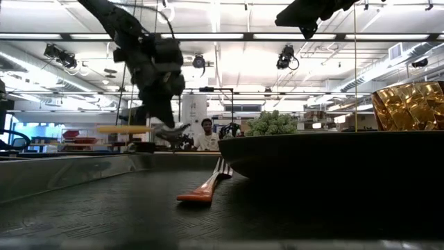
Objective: Pick and place plate/cup/fork/spoon on tray
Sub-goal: Put the yellow spoon to the left side of the orange fork on the black serving tray
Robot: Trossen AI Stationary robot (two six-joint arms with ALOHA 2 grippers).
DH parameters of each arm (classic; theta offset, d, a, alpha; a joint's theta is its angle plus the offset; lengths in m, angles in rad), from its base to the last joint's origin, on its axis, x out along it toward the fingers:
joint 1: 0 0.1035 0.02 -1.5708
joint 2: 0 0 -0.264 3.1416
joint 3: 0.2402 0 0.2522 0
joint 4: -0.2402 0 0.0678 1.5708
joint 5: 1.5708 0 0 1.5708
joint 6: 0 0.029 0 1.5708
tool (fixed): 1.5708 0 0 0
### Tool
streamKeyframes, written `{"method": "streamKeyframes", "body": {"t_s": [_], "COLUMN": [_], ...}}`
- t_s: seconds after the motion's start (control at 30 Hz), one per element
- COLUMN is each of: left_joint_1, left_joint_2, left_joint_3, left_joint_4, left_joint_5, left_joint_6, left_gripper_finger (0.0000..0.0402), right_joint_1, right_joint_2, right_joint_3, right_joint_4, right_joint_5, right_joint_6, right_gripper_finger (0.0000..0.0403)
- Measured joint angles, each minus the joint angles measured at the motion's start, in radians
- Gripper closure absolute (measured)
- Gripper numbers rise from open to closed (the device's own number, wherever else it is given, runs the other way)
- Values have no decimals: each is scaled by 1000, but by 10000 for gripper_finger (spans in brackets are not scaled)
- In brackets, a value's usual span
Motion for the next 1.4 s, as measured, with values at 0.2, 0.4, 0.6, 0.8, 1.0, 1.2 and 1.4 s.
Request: {"method": "streamKeyframes", "body": {"t_s": [0.2,0.4,0.6,0.8,1.0,1.2,1.4], "left_joint_1": [-186,-388,-561,-708,-806,-852,-864], "left_joint_2": [-43,-43,-43,-43,30,125,176], "left_joint_3": [0,0,0,0,1,1,1], "left_joint_4": [53,214,327,325,350,430,487], "left_joint_5": [-149,-289,-471,-689,-790,-855,-884], "left_joint_6": [-154,-291,-399,-497,-612,-672,-706], "left_gripper_finger": [399,399,398,398,398,398,398], "right_joint_1": [0,0,0,2,14,28,48], "right_joint_2": [0,0,0,0,0,0,0], "right_joint_3": [0,0,0,0,0,0,0], "right_joint_4": [-2,-2,-11,-13,-7,-8,-9], "right_joint_5": [-1,-1,-1,-1,-2,-2,-2], "right_joint_6": [0,0,0,0,-18,-26,-42], "right_gripper_finger": [339,339,339,339,339,339,339]}}
